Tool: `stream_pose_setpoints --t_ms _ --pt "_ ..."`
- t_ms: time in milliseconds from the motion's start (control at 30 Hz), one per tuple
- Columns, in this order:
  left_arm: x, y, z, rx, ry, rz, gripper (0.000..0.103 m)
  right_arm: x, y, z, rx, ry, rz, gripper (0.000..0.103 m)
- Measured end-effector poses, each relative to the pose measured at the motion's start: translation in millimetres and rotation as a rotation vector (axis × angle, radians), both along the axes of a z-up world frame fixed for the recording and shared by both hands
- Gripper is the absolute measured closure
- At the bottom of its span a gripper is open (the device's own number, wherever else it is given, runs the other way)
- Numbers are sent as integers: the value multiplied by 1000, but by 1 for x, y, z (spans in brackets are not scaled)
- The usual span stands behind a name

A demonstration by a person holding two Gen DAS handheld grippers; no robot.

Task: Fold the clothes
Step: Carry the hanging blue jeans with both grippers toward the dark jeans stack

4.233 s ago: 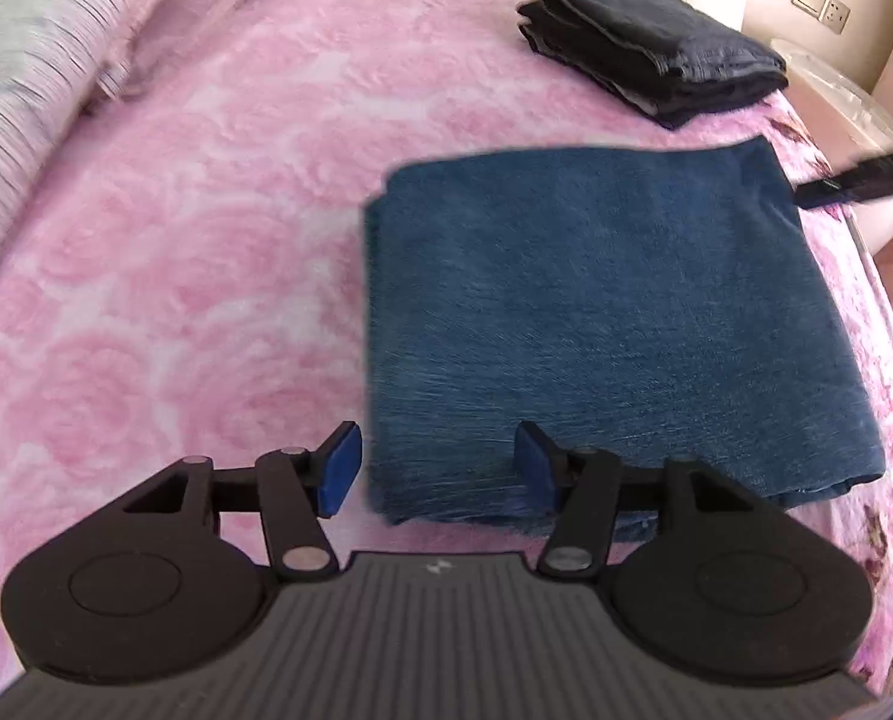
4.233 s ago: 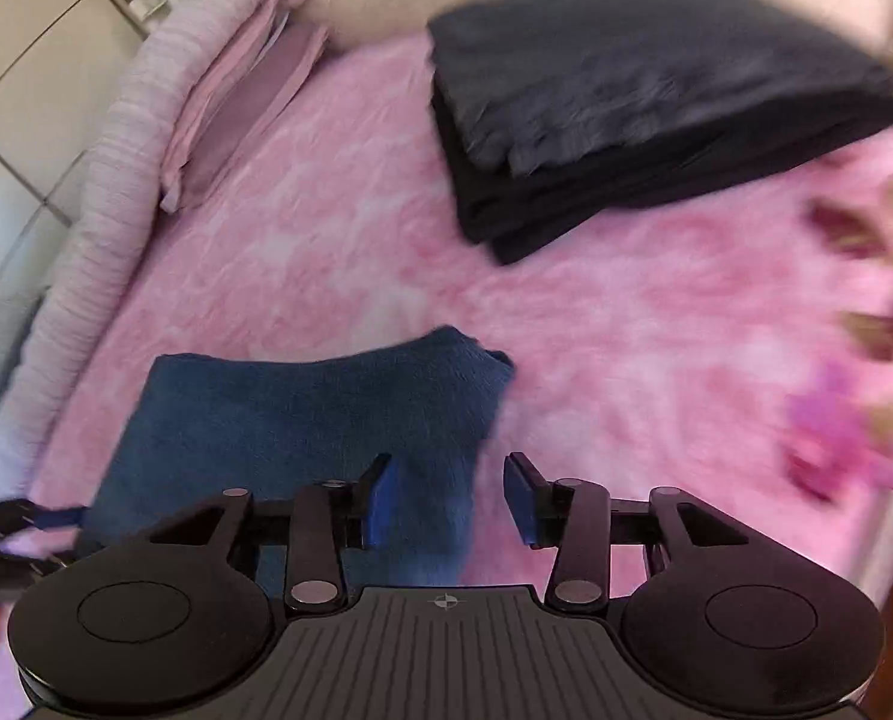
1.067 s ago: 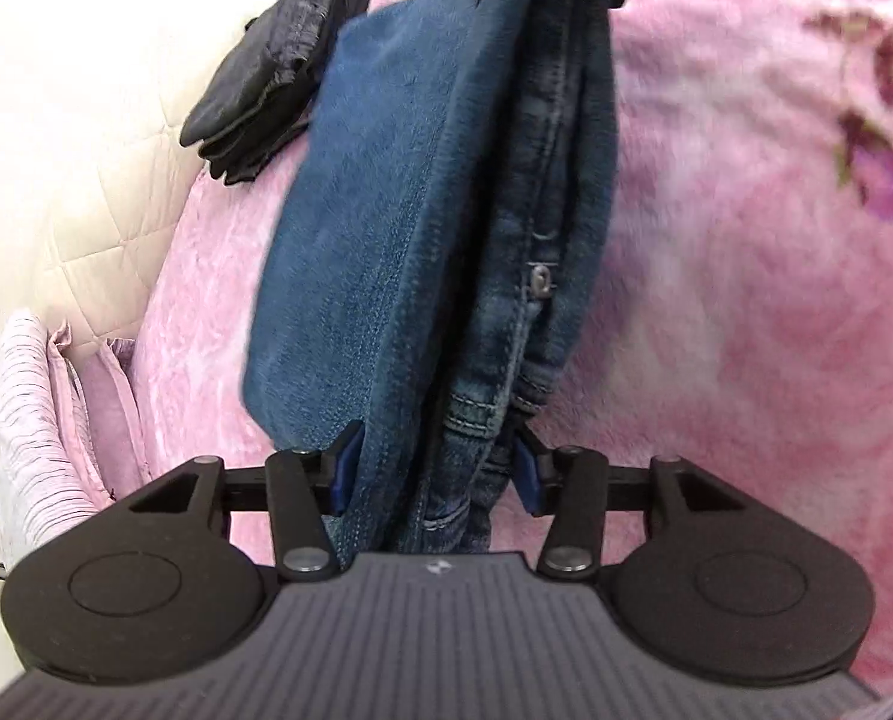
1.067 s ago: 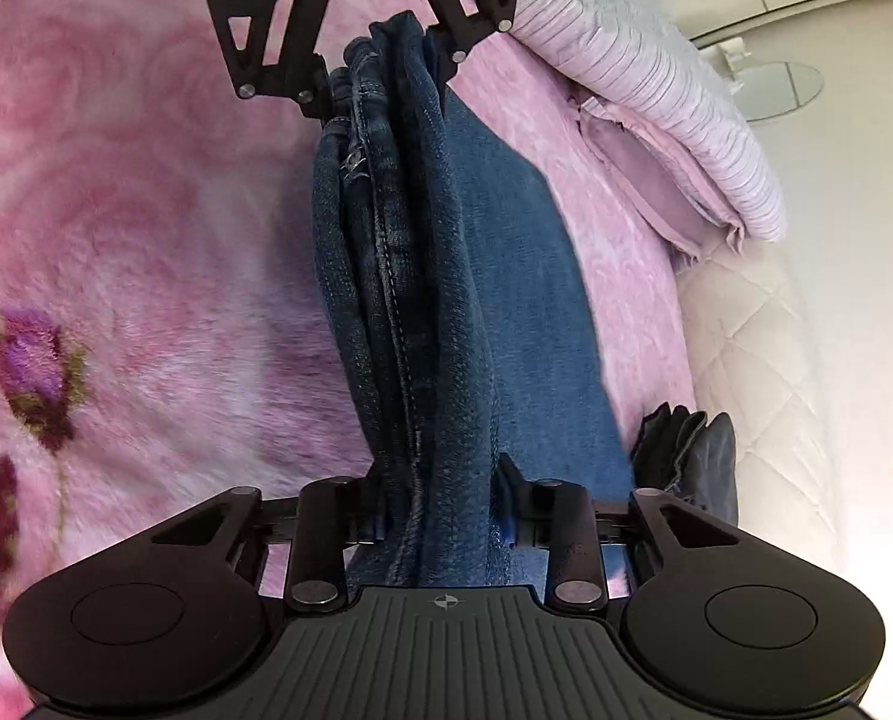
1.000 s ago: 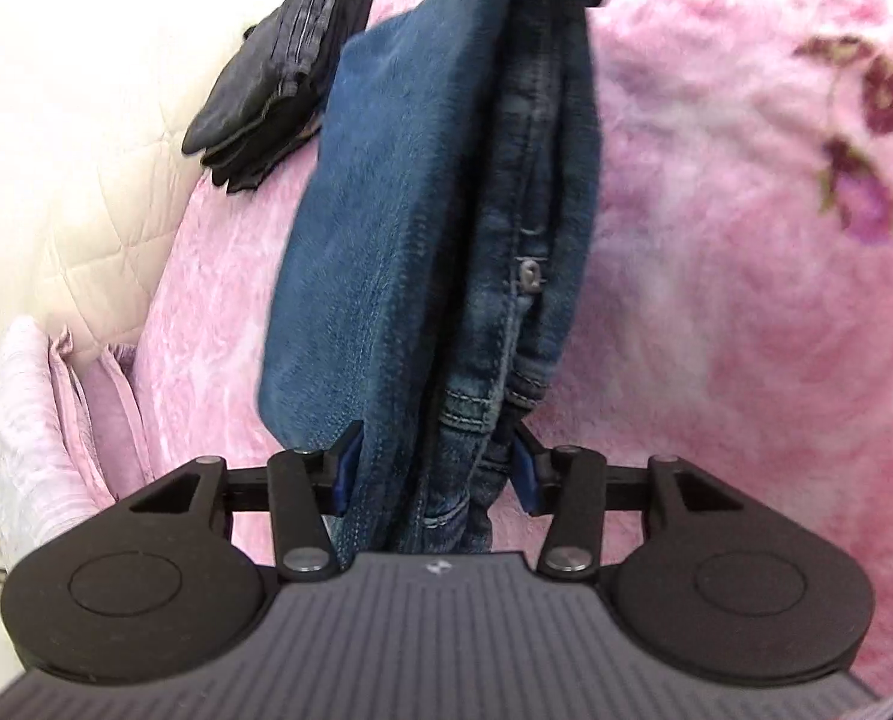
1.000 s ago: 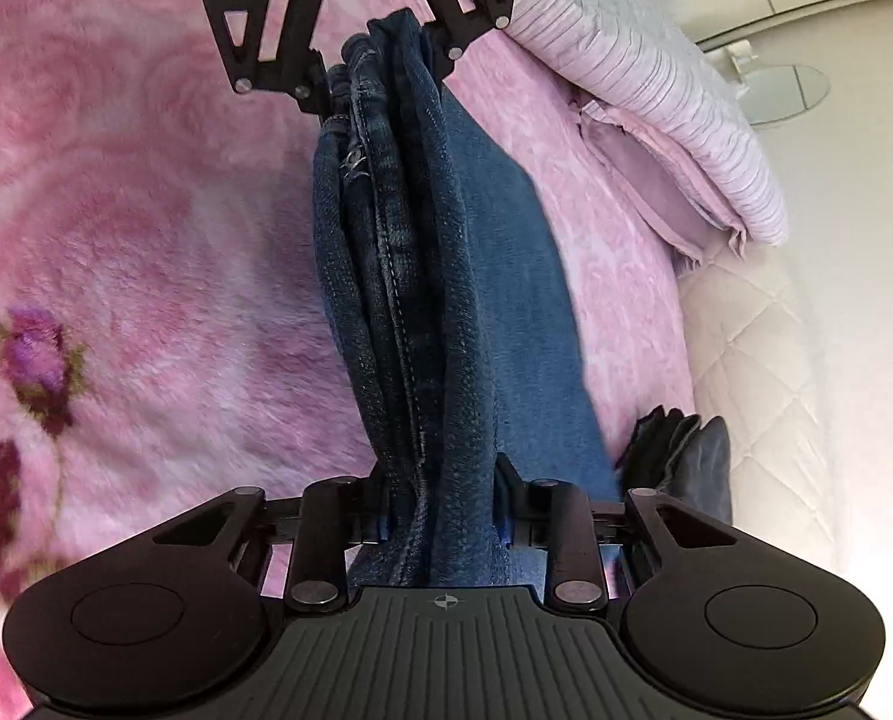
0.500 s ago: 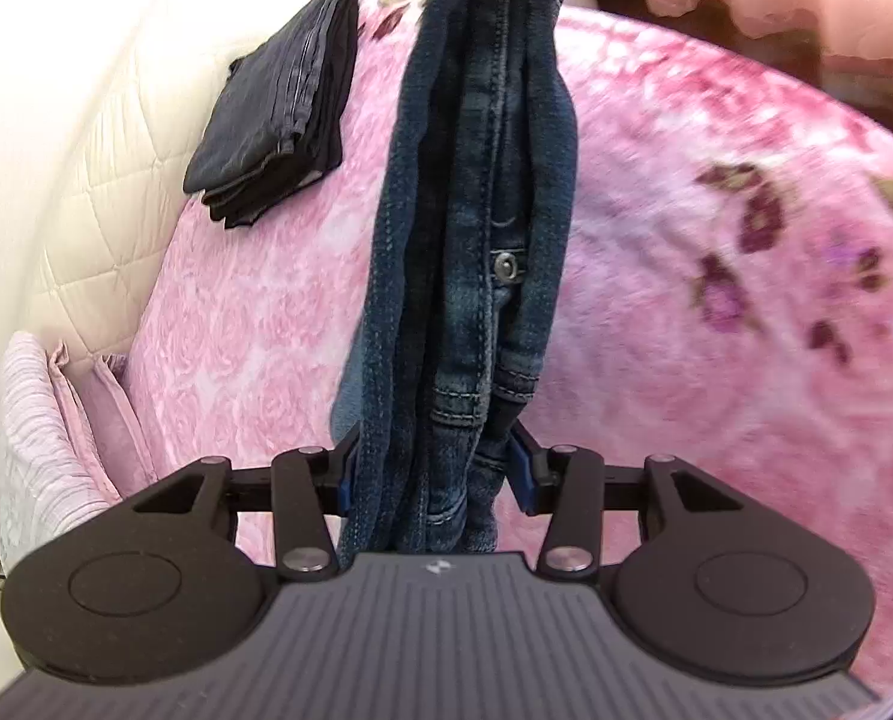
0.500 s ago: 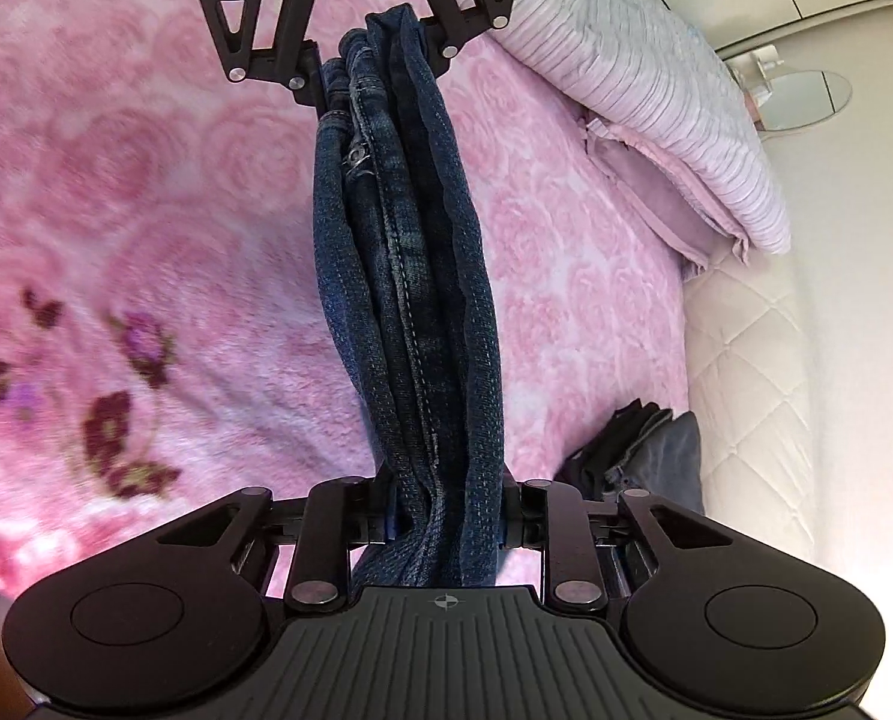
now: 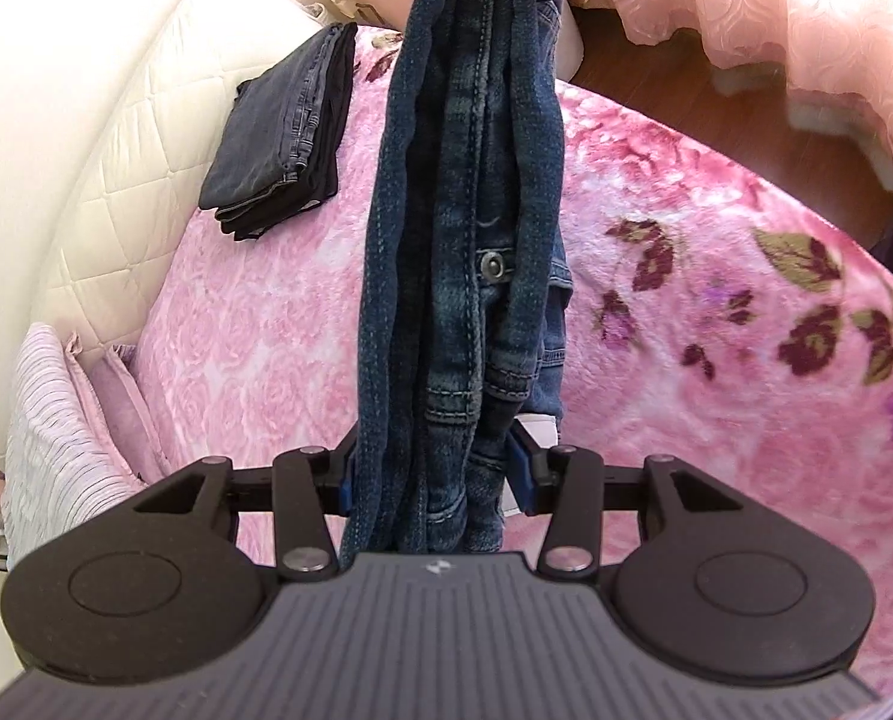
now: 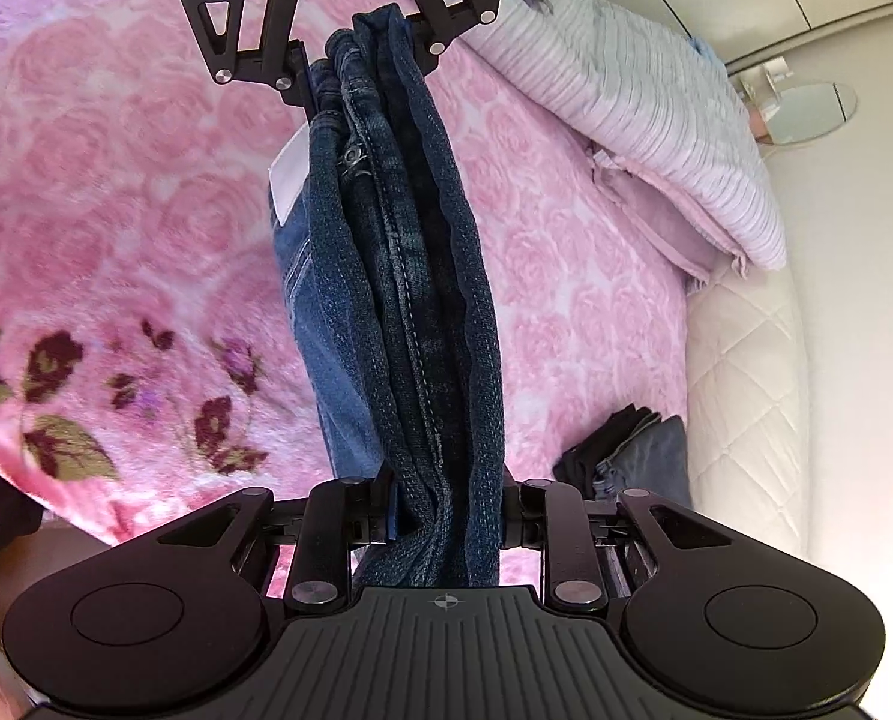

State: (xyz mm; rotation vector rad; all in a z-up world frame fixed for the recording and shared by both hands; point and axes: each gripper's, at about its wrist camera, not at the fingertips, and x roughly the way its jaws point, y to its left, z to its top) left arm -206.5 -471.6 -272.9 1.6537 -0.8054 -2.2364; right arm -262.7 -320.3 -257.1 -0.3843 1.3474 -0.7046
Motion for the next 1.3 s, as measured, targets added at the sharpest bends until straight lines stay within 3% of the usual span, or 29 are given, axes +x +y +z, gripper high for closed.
stream_pose_setpoints --t_ms 600,900,1300 --pt "8 13 50 -52 -3 32 62 -2 15 43 -65 -24 28 78" --pt "-4 15 58 -63 3 39 62 -14 15 56 -73 -7 41 78" --pt "-42 9 61 -59 -36 133 62 -49 -9 59 -54 -28 132 78"
